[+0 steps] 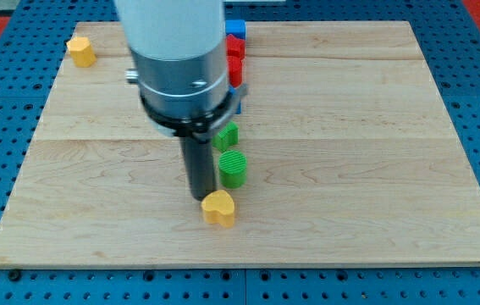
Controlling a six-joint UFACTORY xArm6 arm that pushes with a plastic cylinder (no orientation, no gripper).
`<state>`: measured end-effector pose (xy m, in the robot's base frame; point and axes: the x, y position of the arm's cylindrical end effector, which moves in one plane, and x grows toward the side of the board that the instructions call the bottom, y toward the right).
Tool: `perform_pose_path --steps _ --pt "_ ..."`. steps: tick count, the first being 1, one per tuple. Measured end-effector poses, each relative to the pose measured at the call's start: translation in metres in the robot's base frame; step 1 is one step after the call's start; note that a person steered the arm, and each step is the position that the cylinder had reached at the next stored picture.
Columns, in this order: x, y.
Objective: Push the hexagon to the left center
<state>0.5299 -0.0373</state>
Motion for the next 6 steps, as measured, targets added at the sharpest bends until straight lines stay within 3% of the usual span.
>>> perform_pose_path --steps 1,2,3,4,5,6 --pt "-0.002 -0.015" --pt "-0.055 -0.074" --pt "-0.129 -0.180" --pt "-0.171 -0.265" --pt "-0.259 -0.267" --pt "-0.301 -0.238"
